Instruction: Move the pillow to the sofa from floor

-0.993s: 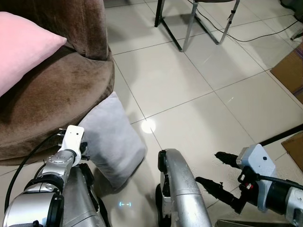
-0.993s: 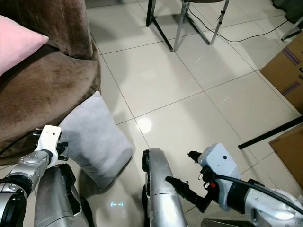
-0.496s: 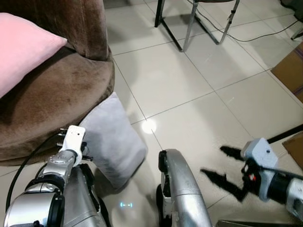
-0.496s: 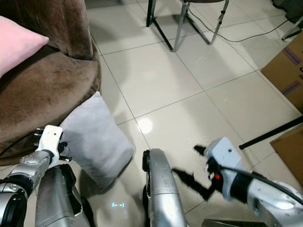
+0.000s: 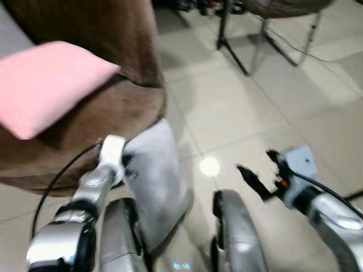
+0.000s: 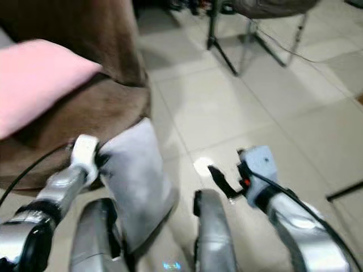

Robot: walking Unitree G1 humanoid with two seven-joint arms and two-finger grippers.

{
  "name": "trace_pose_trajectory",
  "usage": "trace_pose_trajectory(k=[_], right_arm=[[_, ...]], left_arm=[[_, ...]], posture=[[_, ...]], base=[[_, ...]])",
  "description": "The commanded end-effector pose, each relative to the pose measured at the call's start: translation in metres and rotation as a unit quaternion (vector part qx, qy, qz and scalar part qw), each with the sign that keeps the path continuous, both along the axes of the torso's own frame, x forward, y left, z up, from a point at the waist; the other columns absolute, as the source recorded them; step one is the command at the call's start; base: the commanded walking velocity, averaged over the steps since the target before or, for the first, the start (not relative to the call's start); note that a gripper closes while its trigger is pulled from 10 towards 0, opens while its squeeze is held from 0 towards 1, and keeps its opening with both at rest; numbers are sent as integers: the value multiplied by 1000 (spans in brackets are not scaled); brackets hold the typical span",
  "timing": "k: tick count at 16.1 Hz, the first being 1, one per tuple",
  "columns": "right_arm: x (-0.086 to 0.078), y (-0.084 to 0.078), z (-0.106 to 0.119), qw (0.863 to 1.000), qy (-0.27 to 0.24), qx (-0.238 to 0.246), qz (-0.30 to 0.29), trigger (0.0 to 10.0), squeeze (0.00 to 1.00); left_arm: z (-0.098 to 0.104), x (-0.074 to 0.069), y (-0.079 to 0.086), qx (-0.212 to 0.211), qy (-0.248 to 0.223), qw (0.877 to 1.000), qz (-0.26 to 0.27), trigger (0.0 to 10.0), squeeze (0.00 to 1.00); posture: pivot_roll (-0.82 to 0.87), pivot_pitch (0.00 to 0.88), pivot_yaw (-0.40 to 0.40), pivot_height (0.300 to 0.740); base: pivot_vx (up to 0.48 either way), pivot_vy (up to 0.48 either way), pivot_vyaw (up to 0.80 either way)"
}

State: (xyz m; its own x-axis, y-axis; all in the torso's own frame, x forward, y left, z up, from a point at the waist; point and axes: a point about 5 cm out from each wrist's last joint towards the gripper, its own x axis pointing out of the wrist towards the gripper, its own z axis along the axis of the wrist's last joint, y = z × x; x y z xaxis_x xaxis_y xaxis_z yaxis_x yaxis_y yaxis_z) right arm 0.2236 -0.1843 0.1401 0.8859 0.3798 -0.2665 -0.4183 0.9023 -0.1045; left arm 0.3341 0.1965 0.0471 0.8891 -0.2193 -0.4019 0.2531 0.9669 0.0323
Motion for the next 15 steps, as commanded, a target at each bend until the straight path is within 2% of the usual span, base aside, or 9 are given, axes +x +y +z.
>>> trace_pose_trajectory(k=[1,2,4,5,6,7,8,11,15], right_arm=[[5,1,-5,1000,-8,-7,-28,10000,0],[9,3,-7,999,-10,-6,-40,10000,0],[18,10,-9,997,-39,-6,-69,10000,0],[20,10,-13,996,-32,1,-87,10000,0],[21,9,-15,995,-28,3,-93,10000,0],[22,12,-14,993,-36,35,-102,10000,0],[25,14,-13,991,-51,45,-113,10000,0],[42,25,-18,988,-49,77,-123,10000,0],[50,32,-21,988,-52,85,-119,10000,0]], left_arm=[[24,13,-2,-11,-68,998,-6,0,0],[27,14,-3,-13,-79,997,-9,0,0],[40,10,-20,-29,-153,987,-50,0,0],[52,4,-30,-39,-192,978,-69,0,0],[56,2,-33,-42,-204,975,-74,0,0],[71,-7,-39,-54,-238,967,-74,0,0],[82,-16,-43,-62,-261,961,-70,0,0],[99,-27,-51,-81,-286,954,-34,0,0],[102,-25,-49,-61,-260,963,-21,0,0]], posture=[[-166,0,107,531],[-164,0,114,531],[-123,0,126,531],[-103,0,115,531],[-103,0,115,531],[-85,0,93,536],[-77,0,81,546],[-21,0,36,576],[-18,0,50,611]], base=[[0,0,0],[0,0,0],[0,0,0],[0,0,0],[0,0,0],[0,0,0],[0,0,0],[0,0,0],[0,0,0]])
